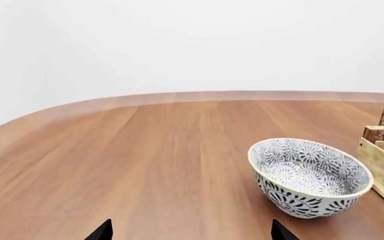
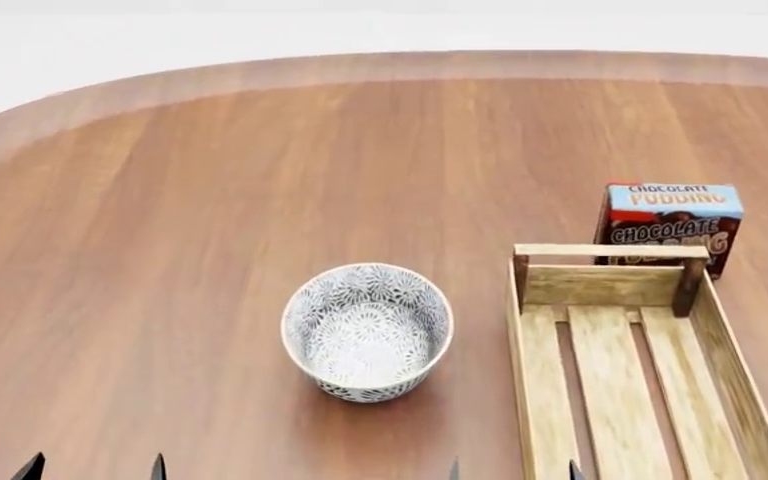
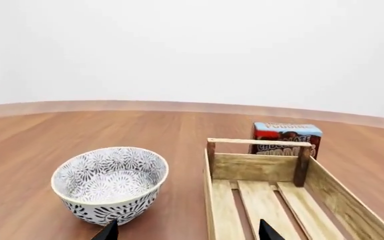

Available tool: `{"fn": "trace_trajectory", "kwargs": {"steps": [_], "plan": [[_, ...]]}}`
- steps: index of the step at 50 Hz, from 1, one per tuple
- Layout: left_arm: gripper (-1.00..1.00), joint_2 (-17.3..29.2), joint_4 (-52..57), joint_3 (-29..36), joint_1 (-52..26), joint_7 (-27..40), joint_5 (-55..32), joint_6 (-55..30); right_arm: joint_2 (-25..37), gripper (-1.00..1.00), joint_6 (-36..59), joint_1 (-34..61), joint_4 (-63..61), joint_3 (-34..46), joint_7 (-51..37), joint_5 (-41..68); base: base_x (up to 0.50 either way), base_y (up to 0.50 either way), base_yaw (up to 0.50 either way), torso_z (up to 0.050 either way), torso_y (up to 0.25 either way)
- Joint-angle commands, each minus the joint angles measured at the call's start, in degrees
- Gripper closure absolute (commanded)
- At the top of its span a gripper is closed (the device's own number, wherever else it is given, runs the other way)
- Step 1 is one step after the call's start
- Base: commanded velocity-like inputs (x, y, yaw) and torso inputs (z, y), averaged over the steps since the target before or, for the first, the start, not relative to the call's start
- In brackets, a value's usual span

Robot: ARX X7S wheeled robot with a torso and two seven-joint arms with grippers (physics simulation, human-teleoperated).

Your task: Pick up the bowl on the left and put it in the tray.

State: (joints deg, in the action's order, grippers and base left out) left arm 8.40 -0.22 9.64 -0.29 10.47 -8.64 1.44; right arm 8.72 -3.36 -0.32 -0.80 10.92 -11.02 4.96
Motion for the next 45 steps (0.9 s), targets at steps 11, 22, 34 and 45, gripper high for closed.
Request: {"fn": "trace_trajectory", "kwargs": {"steps": [11,22,34,45], "plan": [[-1.0,2.55,10.17,-0.88,-2.56,3.17,-3.01,-12.94,1.85,-1.0,23.05,4.33,-8.8,0.48,-2.35,1.18,0.13,0.0,0.0,0.0,0.001],[-1.0,6.23,35.37,-6.76,-11.03,6.89,-18.44,-44.41,4.7,-1.0,53.54,14.22,-34.75,-2.53,-3.17,6.28,0.0,0.0,0.0,0.0,0.0],[-1.0,7.03,41.96,-15.52,-19.98,7.57,-31.11,-55.19,5.32,-1.0,76.03,28.24,-47.1,-6.97,-2.39,12.2,0.0,0.0,0.0,0.015,0.0],[-1.0,7.32,41.25,-15.75,-20.58,7.67,-32.17,-55.64,5.03,-1.0,77.79,30.21,-45.67,-10.06,-0.06,14.82,0.0,0.0,0.0,0.05,0.0]]}}
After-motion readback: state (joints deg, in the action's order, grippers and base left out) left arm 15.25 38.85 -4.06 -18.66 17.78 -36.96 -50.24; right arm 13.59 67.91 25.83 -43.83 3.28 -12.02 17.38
